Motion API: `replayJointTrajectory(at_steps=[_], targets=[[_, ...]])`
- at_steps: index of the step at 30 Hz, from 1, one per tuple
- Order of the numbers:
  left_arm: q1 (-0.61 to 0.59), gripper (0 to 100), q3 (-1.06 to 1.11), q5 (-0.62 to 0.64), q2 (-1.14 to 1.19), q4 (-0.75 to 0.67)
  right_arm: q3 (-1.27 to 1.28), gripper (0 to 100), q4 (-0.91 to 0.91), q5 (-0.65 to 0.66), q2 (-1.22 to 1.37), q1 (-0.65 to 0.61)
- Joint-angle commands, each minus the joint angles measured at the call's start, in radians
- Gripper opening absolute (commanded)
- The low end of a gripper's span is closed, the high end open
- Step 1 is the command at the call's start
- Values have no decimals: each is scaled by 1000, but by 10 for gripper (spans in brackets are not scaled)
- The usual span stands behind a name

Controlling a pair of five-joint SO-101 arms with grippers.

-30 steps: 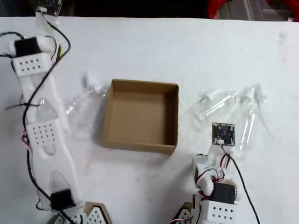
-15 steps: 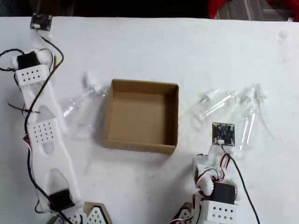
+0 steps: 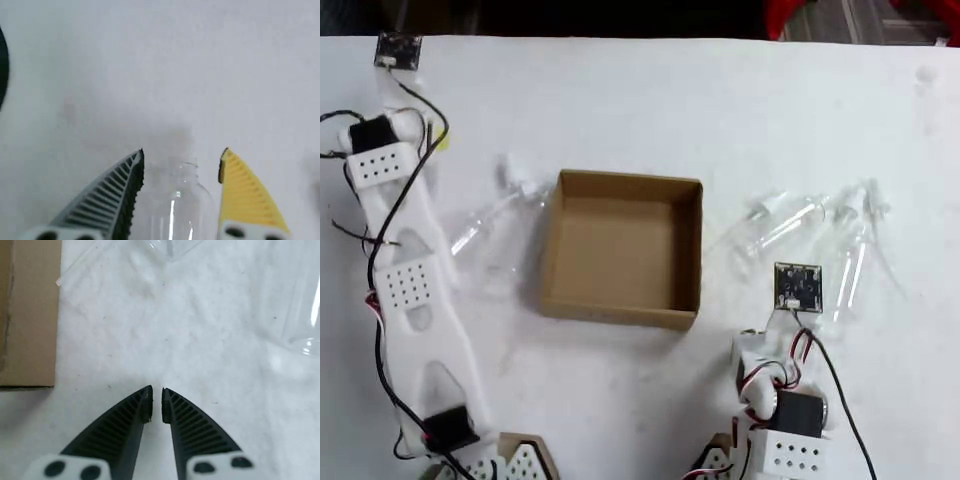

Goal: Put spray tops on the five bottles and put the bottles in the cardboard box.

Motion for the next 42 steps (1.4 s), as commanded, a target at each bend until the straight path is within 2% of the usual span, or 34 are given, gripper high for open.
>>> replayJointTrajectory(at_steps=[1, 6, 8, 11, 14, 20, 26, 29, 31, 38, 42], targets=[[-16, 233, 77, 5, 1, -109, 9, 16, 5, 11, -5, -4], [-4, 233, 98, -17, 1, -55, 9, 16, 5, 11, -5, -4], [10, 227, 103, -63, 1, -34, 9, 16, 5, 11, -5, -4], [25, 117, 104, -201, 8, -8, 9, 16, 5, 11, -5, -2], [24, 25, 98, -226, 1, 14, 9, 16, 5, 11, -5, -1], [31, 70, -38, -229, -10, 198, 9, 16, 5, 11, -5, -2], [53, 20, -78, -279, -113, 342, 9, 16, 5, 11, -5, -2], [85, 23, -81, -241, -205, 450, 9, 16, 5, 11, -5, -1], [102, 23, -80, -181, -272, 456, 9, 16, 5, 11, -5, 1], [150, 23, -55, 198, -535, 460, 9, 16, 5, 11, -5, 2], [189, 23, 72, 299, -736, 460, 9, 16, 5, 11, -5, 2]])
